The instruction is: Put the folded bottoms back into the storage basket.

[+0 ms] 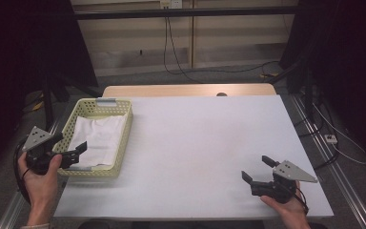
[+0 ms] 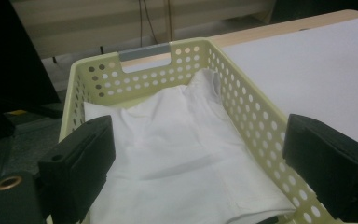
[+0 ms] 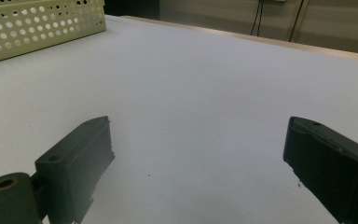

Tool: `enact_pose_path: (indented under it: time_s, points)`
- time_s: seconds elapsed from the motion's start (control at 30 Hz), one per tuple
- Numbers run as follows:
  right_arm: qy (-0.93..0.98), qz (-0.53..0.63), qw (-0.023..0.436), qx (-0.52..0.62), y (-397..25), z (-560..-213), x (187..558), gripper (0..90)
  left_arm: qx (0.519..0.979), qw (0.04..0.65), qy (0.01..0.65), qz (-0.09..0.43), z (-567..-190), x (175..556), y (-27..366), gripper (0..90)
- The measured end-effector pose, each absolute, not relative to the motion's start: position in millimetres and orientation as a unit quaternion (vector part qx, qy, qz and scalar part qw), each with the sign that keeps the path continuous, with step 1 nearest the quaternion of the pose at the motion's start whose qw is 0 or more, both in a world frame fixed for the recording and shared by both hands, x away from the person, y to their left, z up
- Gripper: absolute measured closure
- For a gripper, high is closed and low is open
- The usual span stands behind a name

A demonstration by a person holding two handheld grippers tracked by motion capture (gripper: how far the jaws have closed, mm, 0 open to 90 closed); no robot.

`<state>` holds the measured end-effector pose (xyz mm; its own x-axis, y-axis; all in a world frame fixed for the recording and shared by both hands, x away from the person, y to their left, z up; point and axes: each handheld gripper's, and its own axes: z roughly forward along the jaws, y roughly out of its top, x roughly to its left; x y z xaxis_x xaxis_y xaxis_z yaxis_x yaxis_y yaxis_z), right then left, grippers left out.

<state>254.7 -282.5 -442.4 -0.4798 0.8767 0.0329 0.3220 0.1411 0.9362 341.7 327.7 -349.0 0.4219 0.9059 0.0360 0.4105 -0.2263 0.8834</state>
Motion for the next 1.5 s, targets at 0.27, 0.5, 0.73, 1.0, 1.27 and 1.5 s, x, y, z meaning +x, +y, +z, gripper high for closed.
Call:
enact_pose_path:
  time_s: [0.27,0.5,0.73,1.0,1.27,1.5]
  points:
    - [0.703,0.498,0.278,0.424,-282,-443,256,7.9,0.728,0.438,0.441,0.289,-350,329,317,9.4]
    - [0.703,0.500,0.276,0.424,-282,-442,256,7.9,0.738,0.447,0.425,0.275,-343,325,300,9.3]
    - [0.704,0.501,0.276,0.422,-281,-442,257,7.9,0.730,0.464,0.427,0.264,-341,324,283,9.0]
    - [0.704,0.502,0.275,0.421,-281,-442,258,7.9,0.735,0.477,0.409,0.254,-342,322,264,9.1]
    - [0.705,0.503,0.274,0.419,-280,-442,258,8.0,0.753,0.481,0.387,0.228,-342,326,234,8.5]
    - [0.705,0.503,0.274,0.418,-280,-442,258,7.9,0.767,0.477,0.358,0.236,-340,330,209,6.8]
